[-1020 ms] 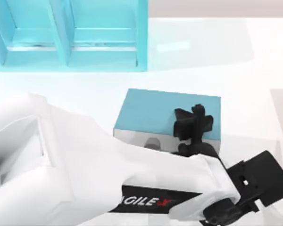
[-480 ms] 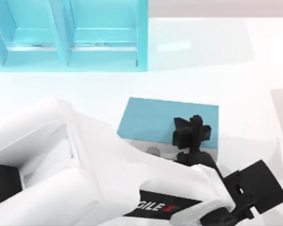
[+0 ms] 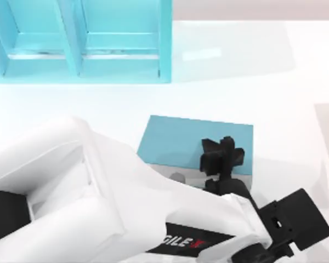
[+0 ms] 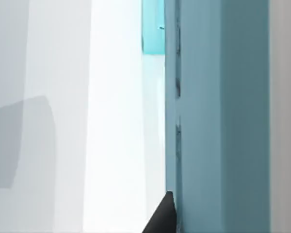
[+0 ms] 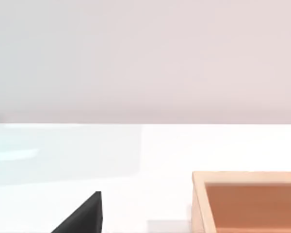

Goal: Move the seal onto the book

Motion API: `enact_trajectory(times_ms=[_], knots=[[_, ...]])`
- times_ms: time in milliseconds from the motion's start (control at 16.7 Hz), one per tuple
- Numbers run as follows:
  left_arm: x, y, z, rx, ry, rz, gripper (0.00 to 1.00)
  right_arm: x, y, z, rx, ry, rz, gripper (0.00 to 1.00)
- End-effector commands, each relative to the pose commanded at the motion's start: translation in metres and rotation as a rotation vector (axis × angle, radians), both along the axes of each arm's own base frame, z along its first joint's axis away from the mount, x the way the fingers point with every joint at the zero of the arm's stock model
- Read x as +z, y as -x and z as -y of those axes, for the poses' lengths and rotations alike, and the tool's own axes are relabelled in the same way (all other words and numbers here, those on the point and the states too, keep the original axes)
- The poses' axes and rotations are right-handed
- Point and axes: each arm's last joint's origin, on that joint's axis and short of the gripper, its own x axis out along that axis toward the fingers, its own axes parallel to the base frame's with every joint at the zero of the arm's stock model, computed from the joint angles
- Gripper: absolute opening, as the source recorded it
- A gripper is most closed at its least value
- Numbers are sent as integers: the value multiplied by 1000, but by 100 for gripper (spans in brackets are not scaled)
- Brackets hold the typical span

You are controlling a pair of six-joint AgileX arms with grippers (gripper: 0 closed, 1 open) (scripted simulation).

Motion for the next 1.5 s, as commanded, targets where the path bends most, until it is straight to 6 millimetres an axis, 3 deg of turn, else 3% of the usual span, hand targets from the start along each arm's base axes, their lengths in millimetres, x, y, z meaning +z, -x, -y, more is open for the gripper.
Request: enact_trajectory(times_ms=[540, 1200, 1500], knots=[[0, 0, 0, 0, 0, 0, 98, 0, 0, 0, 0, 0, 0, 100], [0, 2, 1, -2, 5, 0, 100, 0, 0, 0, 0, 0, 0, 100], [0, 29, 13, -22, 52, -11, 100, 0, 0, 0, 0, 0, 0, 100]])
